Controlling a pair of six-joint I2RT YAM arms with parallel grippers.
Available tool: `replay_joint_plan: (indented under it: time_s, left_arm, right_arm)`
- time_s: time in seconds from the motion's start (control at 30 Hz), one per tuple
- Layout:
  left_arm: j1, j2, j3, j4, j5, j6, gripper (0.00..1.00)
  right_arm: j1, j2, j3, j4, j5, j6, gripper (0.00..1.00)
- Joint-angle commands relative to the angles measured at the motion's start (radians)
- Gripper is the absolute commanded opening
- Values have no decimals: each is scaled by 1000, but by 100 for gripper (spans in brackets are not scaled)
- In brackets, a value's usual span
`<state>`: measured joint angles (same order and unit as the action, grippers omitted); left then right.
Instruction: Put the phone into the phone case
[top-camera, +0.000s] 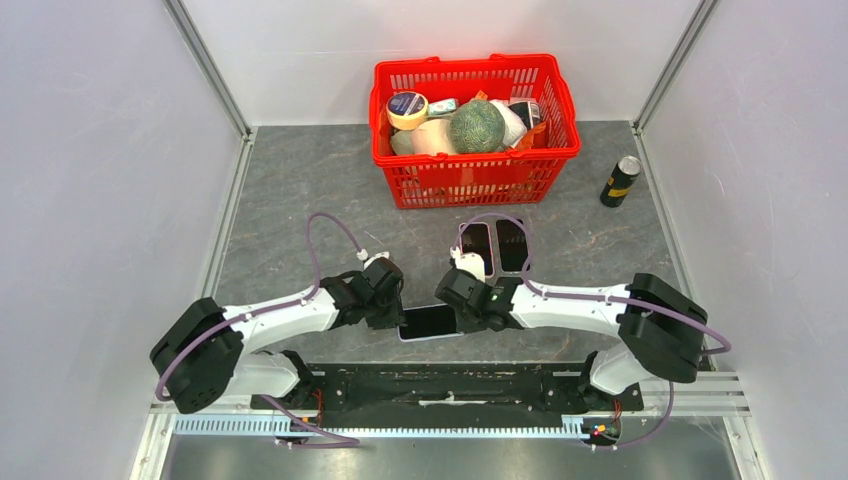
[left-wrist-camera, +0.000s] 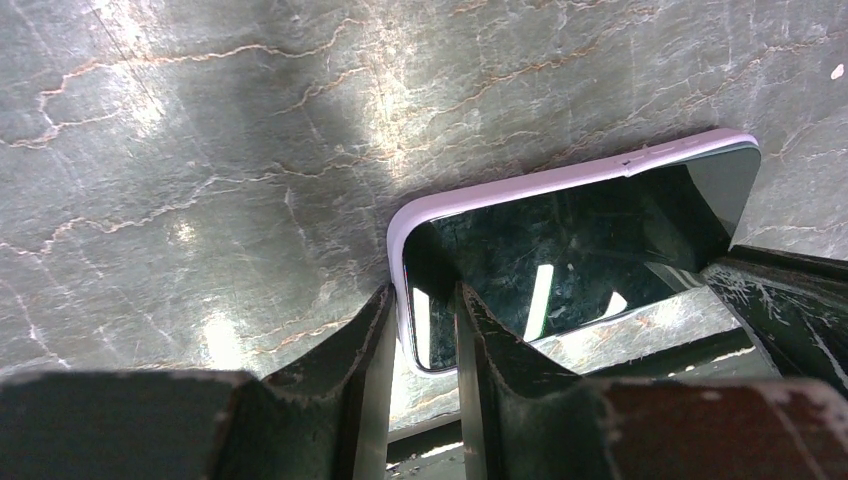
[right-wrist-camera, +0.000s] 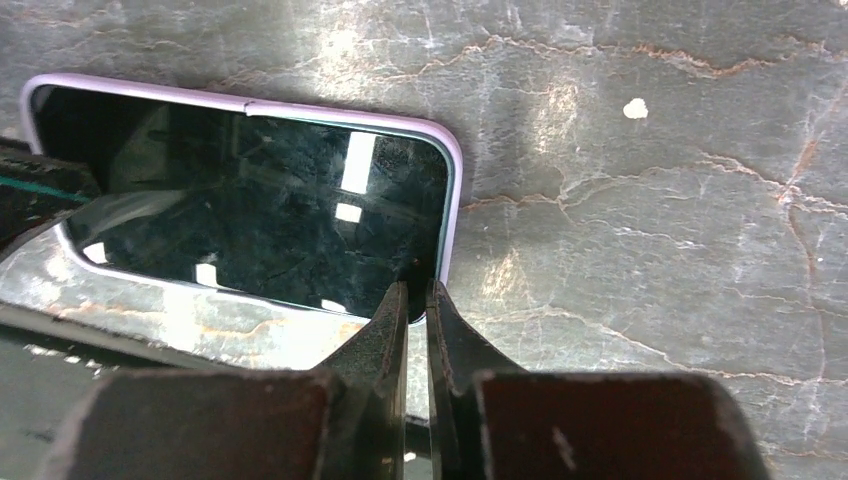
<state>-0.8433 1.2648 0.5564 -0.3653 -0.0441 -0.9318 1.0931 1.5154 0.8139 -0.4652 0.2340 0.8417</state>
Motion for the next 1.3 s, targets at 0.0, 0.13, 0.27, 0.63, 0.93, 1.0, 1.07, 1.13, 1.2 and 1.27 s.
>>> replay_joint_plan:
  time_s: [0.0, 0.13, 0.27, 0.63, 0.93, 1.0, 1.07, 1.13, 1.2, 1.27]
  left_arm:
    - [-4, 27, 17, 22, -20, -12, 33]
    - [-4, 39, 21, 22, -19, -9, 33]
    - [-4, 43, 25, 20, -17, -7, 32]
    - [-3, 10, 49, -31, -39, 5, 32]
    - [-38, -96, 75, -119, -73, 4, 33]
    - [-70, -98, 87, -136, -84, -5, 33]
    - [-103, -93, 94, -138, -93, -23, 33]
    - [-138, -82, 97, -129, -98, -46, 33]
    - [-181, -66, 98, -107, -103, -74, 32]
    - [-222, -36, 100, -80, -108, -99, 32]
  right_arm:
    - [77, 183, -77, 146, -93, 90, 0]
    - [95, 229, -91, 165, -96, 111, 0]
    - [97, 234, -104, 167, -90, 119, 0]
    - [5, 85, -27, 66, -84, 18, 0]
    - [-178, -57, 91, 12, -88, -144, 18]
    - [-199, -29, 117, 13, -92, -170, 20]
    - [-212, 2, 139, 16, -98, -191, 23]
    - [-221, 31, 154, 23, -100, -205, 27]
    - [-226, 60, 170, 37, -106, -216, 30]
    - [-228, 99, 197, 43, -121, -227, 32]
